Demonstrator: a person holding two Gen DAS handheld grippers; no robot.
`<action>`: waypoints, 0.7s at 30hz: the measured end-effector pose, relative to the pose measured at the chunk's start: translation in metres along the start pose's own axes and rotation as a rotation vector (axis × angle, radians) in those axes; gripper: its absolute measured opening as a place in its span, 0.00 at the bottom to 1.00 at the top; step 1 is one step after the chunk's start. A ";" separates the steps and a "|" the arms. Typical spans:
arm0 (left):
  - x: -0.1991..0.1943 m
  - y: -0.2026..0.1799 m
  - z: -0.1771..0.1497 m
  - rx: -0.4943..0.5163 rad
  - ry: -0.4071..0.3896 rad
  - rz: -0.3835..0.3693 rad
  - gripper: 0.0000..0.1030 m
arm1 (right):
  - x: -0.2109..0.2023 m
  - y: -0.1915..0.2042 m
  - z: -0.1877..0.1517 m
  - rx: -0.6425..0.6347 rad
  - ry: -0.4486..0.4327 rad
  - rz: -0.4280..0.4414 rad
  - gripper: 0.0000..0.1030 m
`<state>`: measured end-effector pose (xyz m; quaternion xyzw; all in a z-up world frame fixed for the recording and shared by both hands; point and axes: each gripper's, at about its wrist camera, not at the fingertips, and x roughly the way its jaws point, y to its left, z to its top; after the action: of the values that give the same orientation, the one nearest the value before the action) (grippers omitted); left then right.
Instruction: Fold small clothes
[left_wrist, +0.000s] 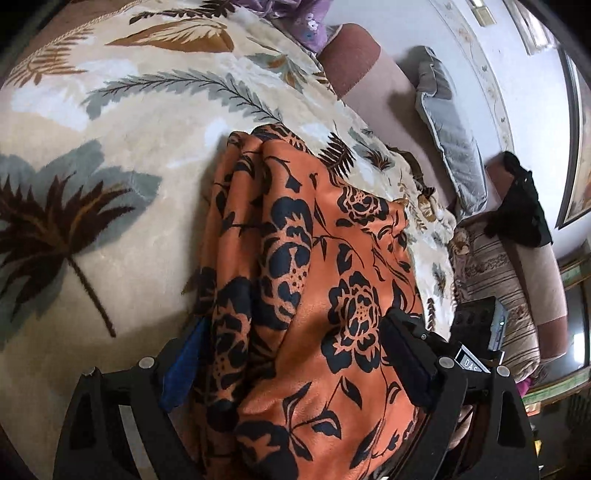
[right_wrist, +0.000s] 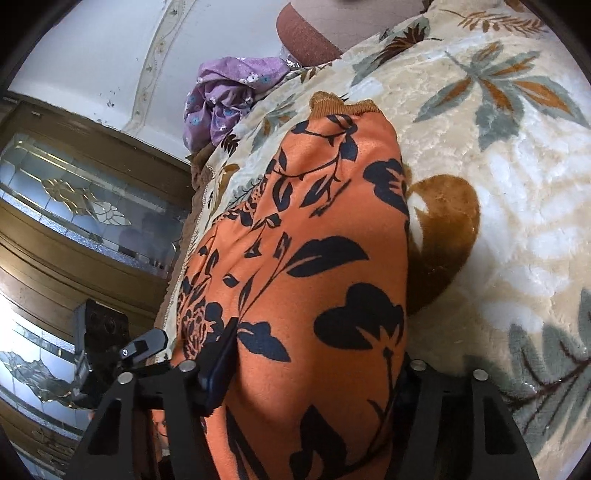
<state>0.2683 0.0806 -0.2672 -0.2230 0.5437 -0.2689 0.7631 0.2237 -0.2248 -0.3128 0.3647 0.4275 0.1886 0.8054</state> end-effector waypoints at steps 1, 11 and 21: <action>0.001 -0.002 -0.001 0.016 0.001 0.014 0.89 | 0.000 0.000 -0.001 -0.006 -0.004 -0.004 0.62; 0.006 -0.013 -0.006 0.084 -0.036 0.120 0.45 | -0.004 -0.001 -0.005 -0.017 -0.019 -0.005 0.61; -0.002 -0.054 -0.014 0.229 -0.137 0.137 0.32 | -0.031 0.027 0.002 -0.161 -0.073 -0.070 0.48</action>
<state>0.2450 0.0408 -0.2359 -0.1147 0.4703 -0.2605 0.8354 0.2077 -0.2269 -0.2749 0.2901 0.3940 0.1809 0.8532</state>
